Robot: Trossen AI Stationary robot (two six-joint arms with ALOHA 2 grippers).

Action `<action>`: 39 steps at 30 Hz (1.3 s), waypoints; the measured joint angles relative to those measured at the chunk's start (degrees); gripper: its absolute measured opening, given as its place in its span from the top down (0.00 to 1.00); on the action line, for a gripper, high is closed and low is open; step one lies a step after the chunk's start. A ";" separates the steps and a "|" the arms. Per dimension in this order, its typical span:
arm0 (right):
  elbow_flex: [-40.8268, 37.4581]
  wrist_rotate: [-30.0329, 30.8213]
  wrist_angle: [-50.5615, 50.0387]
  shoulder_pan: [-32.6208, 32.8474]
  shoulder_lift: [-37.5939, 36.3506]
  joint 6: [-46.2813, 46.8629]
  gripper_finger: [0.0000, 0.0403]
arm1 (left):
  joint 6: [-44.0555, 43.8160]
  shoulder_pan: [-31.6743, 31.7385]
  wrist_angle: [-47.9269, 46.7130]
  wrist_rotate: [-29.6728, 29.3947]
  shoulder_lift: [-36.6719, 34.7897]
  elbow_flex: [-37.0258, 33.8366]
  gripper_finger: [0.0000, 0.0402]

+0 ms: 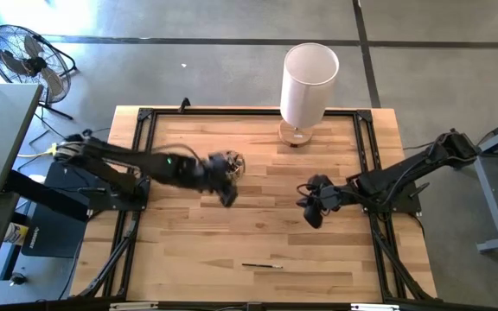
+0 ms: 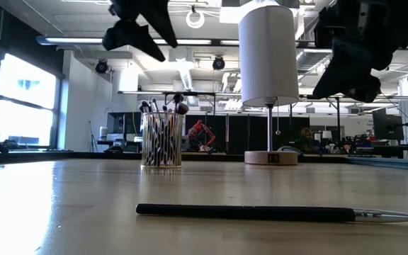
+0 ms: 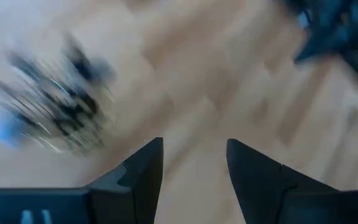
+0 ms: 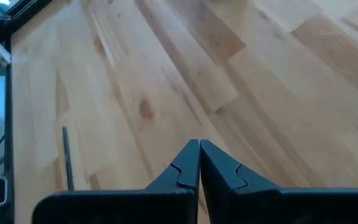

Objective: Put items in baskets/containers
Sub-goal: Put the black eyeshadow brush into the yellow holder

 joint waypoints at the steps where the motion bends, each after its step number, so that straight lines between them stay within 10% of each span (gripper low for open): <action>1: 0.00 0.11 0.12 0.42 0.00 -0.10 0.98 | -1.88 -1.71 -0.20 0.72 1.13 0.06 0.56; 8: 0.00 0.26 0.12 1.56 0.00 -1.44 0.99 | -11.84 -10.89 -4.44 8.96 10.74 0.04 0.62; 14: 0.00 -4.52 0.95 2.99 0.00 -3.81 1.00 | -7.51 -16.94 -3.95 8.82 15.14 0.04 0.85; 23: 2.51 14.11 10.81 14.20 3.04 3.71 1.00 | 2.34 -19.61 -5.19 11.10 14.92 -5.24 0.99; 30: 24.19 14.82 -5.04 15.82 18.93 3.24 1.00 | 2.33 -23.21 2.41 11.42 7.58 -18.79 1.00; 39: 55.02 -3.45 -39.85 14.41 42.77 4.54 1.00 | -1.74 -26.31 9.89 7.23 -8.67 -32.45 1.00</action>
